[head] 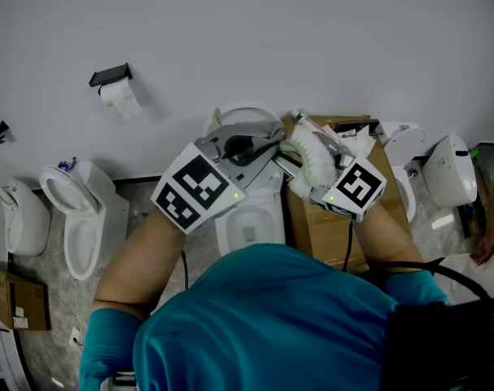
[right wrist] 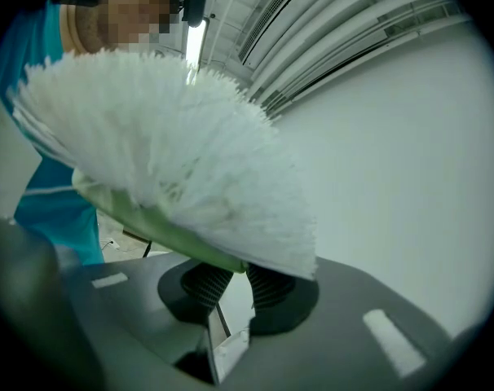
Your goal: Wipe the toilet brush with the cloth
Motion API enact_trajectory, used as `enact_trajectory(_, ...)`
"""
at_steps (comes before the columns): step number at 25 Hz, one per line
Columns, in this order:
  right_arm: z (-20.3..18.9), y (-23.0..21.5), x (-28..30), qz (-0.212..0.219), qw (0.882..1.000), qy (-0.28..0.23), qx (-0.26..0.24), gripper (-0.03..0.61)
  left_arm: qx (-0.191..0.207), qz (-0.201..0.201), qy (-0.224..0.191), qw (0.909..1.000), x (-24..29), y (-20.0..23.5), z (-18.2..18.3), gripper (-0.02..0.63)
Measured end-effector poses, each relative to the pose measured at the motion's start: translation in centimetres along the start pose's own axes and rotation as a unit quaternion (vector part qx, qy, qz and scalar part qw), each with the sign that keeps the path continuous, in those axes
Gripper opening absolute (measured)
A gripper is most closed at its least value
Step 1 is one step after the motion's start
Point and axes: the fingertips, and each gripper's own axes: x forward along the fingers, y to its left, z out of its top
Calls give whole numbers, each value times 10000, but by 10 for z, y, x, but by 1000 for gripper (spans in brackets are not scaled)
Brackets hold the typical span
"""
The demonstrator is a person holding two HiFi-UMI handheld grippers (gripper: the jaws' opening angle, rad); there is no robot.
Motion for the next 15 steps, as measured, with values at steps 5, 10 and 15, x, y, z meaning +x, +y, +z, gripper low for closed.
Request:
enact_trajectory(5, 0, -2, 1, 2, 10000, -41, 36, 52, 19, 82, 23, 10000, -1, 6, -3, 21)
enact_trajectory(10, 5, -7, -2, -33, 9996, -176, 201, 54, 251, 327, 270, 9988, -3, 15, -14, 21)
enact_trajectory(15, 10, -9, -5, -40, 9991, -284, 305, 52, 177, 384, 332, 9986, -7, 20, -22, 21)
